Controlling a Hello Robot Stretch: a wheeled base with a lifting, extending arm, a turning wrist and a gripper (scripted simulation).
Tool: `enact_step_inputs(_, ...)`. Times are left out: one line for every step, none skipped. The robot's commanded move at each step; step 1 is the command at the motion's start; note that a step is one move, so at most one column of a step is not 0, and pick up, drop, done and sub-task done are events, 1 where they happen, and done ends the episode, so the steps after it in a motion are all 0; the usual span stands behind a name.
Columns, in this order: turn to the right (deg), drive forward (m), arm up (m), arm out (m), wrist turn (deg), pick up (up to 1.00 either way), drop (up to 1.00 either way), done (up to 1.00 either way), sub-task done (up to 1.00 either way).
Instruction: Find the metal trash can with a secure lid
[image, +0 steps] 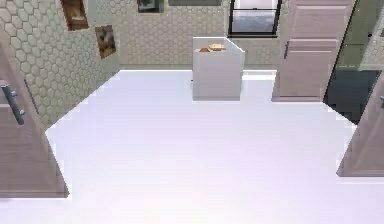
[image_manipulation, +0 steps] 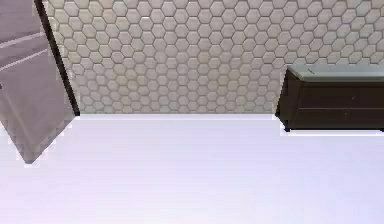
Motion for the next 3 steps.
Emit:
enact_step_inputs(21.0, 0.0, 0.0, 0.0, 0.0, 0.0, 0.0, 0.0, 0.0)
enact_step_inputs(0.0, 1.0, 0.0, 0.0, 0.0, 0.0, 0.0, 0.0, 0.0)
enact_step_inputs(3.0, 0.0, 0.0, 0.0, 0.0, 0.0, 0.0, 0.0, 0.0)
